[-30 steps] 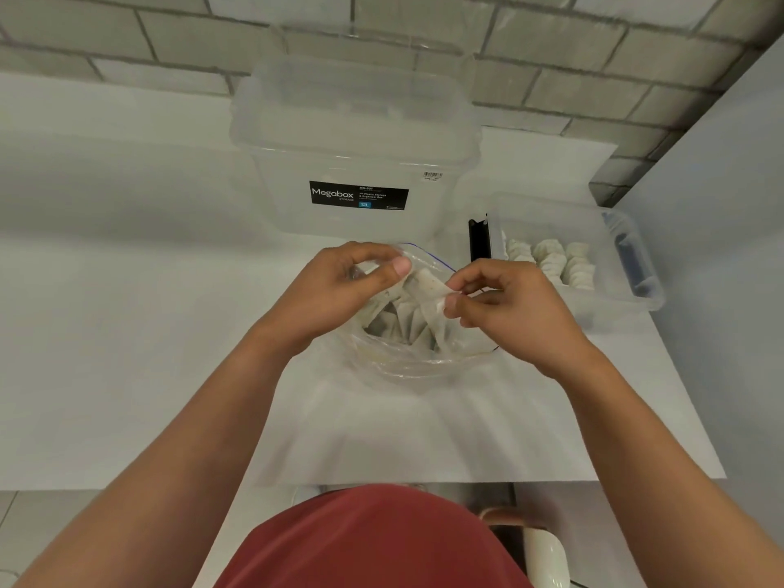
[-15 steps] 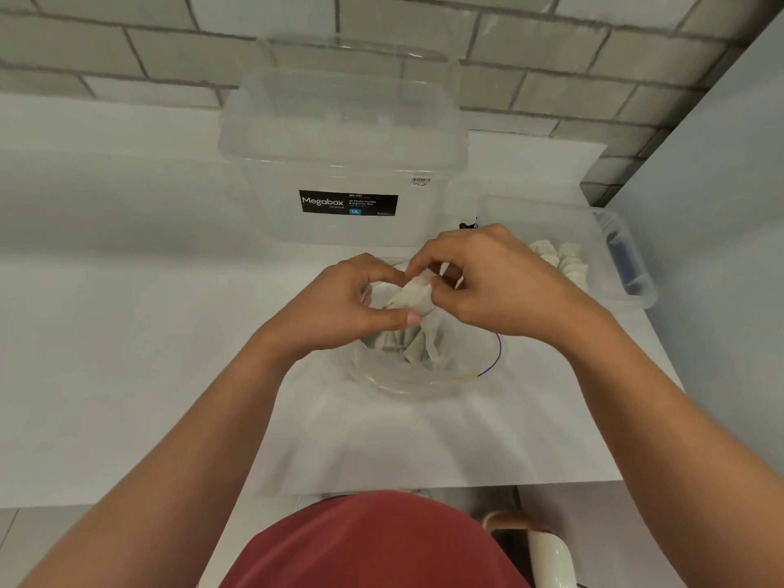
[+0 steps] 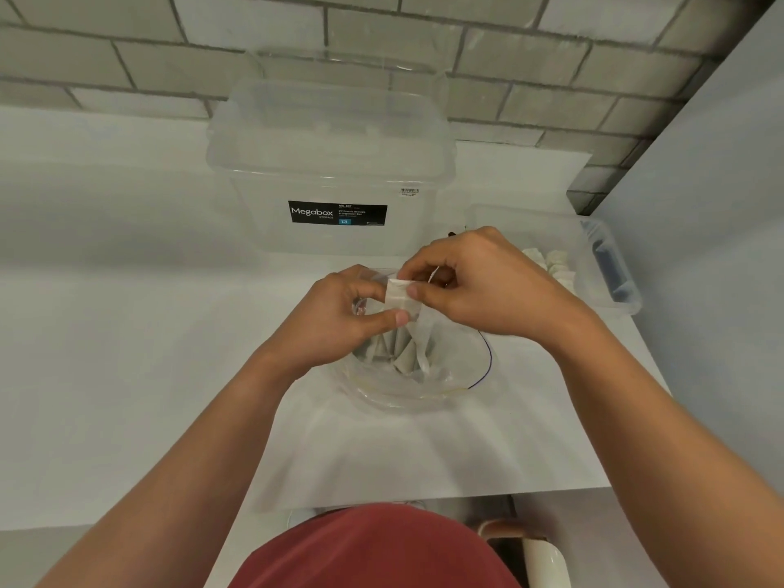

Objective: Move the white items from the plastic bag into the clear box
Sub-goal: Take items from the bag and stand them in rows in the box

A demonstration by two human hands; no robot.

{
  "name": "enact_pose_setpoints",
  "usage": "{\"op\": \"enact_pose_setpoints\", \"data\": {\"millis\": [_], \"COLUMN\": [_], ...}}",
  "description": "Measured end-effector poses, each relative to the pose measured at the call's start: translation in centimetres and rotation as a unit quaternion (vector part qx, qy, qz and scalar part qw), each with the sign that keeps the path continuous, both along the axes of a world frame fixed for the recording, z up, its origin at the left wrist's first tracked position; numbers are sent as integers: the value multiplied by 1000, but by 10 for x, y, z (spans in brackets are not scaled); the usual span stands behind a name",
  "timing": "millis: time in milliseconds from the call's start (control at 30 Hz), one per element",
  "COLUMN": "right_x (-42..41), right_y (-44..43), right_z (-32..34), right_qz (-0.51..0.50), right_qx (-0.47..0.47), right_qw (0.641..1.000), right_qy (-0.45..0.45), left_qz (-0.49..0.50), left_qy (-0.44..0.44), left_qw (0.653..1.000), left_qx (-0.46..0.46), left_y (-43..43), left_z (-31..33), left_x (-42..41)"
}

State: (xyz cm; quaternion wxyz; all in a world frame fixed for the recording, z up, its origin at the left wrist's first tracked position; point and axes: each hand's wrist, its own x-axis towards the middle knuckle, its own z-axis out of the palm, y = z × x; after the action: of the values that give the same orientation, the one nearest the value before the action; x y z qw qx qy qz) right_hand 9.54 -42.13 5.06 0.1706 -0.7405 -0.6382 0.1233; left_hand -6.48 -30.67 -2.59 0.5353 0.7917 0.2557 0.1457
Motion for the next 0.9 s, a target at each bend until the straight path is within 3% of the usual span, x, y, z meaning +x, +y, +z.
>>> {"op": "enact_pose_setpoints", "data": {"millis": [233,500,633,800,900], "right_x": [17,115,161,194,205], "right_y": [-13,-75,-85,-77,-66], "right_z": [12,38,16,-21,-40], "right_qz": [-20,-224,-240,-177,-159], "right_qx": [-20,45,-39,-247,-306], "right_qw": [999,971,966,946,929], "right_qy": [-31,-63,-87,-109,-137], "left_qz": [15,84,93,93,100], "left_qy": [16,-8,2,12,14], "left_qw": [999,996,995,995,994], "left_qx": [37,33,29,25,34], "left_y": [-2,1,2,3,7], "left_z": [0,1,0,-1,1], "left_x": [5,10,10,12,14]}}
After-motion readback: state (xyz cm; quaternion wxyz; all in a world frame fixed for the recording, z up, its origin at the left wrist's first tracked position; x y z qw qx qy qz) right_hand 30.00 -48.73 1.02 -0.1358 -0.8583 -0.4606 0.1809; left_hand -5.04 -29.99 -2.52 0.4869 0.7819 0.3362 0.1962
